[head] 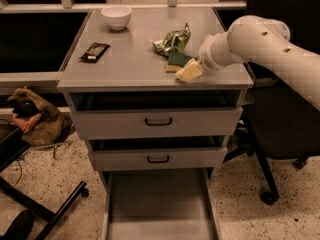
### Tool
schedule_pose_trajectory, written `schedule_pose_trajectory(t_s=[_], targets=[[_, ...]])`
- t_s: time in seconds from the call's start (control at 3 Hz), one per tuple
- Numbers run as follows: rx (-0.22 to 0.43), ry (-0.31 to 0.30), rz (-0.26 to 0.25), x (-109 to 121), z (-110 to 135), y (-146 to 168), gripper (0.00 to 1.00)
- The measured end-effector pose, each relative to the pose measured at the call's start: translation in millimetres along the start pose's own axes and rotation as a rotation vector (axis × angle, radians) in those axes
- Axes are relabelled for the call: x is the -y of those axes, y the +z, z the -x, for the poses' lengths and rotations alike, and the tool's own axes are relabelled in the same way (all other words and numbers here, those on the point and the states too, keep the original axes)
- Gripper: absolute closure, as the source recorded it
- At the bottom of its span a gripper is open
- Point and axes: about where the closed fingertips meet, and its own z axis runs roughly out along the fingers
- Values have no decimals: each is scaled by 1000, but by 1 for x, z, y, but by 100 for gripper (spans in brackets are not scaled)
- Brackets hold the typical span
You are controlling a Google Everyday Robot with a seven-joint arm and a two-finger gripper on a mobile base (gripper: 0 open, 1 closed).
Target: Pick sponge from bottom drawer and place on counter
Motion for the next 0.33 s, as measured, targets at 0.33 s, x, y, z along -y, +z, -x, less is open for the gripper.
schedule_pose_trajectory(t_s=[0.33], targets=[[0,0,0,0,0,0,0]])
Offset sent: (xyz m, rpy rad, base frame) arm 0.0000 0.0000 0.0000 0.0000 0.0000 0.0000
